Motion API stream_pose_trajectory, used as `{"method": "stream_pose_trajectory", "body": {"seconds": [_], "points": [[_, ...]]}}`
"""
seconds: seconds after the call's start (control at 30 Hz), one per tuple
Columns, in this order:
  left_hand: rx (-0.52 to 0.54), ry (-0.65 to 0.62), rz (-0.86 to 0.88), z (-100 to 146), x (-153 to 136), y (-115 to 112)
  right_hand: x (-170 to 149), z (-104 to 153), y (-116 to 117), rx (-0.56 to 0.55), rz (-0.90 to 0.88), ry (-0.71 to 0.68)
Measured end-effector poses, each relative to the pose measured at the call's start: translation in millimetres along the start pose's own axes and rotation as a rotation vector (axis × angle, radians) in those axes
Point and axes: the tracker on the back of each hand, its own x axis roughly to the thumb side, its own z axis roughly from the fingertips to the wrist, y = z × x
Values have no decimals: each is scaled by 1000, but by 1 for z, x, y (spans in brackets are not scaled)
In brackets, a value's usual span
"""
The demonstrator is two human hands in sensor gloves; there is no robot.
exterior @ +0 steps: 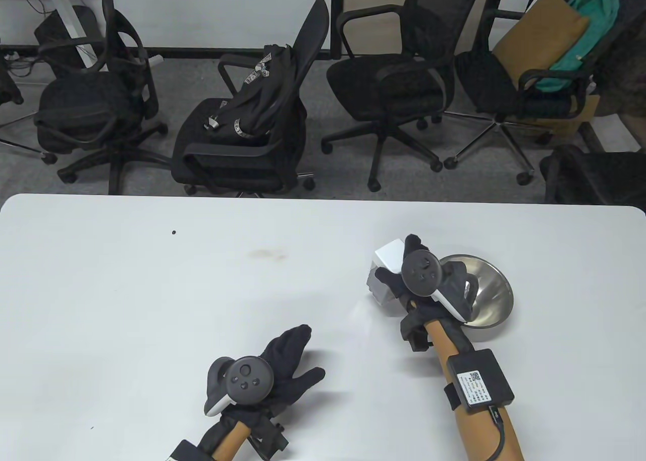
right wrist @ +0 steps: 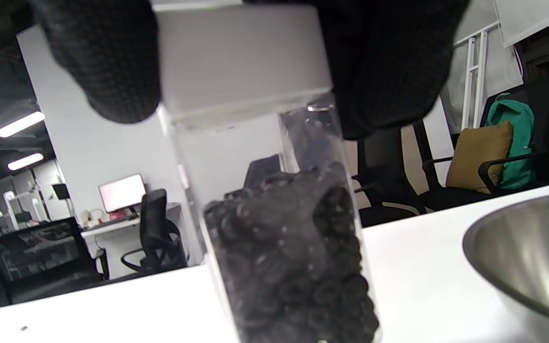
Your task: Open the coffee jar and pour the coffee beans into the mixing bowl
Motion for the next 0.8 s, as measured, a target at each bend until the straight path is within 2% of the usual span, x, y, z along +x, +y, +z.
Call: {"method": "stream_pose_trajectory", "body": {"seconds": [0.27, 0.37, 0.47, 0.8], "points": [[20, -32, -30, -6, 13, 1, 0, 40, -20, -36, -122, -33], [52, -48, -48, -10, 26, 3, 2, 60, -18, -39, -184, -31], [36, -53, -60, -15, 36, 1, 5, 74, -14, -37, -230, -29], [37, -64, -65, -30, 58, -23, 24, 113, 2, -17, -335, -69]]}}
